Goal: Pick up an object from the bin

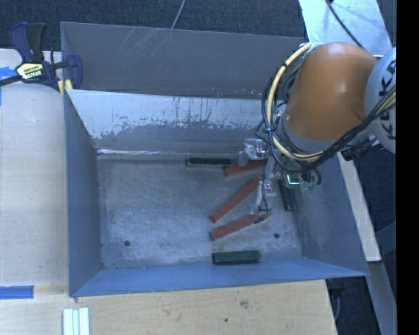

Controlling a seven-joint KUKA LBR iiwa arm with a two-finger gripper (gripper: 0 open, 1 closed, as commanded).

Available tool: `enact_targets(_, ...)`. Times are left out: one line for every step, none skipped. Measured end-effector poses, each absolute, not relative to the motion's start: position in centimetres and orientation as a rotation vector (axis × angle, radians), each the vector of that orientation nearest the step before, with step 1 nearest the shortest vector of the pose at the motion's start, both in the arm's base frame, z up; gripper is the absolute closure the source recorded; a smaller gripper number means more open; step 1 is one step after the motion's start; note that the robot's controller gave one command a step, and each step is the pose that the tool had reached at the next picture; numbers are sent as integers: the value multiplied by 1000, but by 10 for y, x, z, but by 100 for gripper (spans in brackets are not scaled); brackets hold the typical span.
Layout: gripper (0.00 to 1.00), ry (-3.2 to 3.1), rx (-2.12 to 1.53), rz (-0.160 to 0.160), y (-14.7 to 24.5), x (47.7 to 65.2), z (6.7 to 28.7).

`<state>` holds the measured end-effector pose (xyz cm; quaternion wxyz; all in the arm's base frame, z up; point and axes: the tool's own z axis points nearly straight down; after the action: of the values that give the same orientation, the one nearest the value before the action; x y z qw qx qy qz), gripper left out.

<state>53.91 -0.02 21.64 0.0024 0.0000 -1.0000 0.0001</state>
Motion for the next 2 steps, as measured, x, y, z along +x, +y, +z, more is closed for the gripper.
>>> enact_targets(0, -3145, 0, 0, 0, 541, 221)
enact_targets(0, -3144, 173, 1, -13, 559, 164)
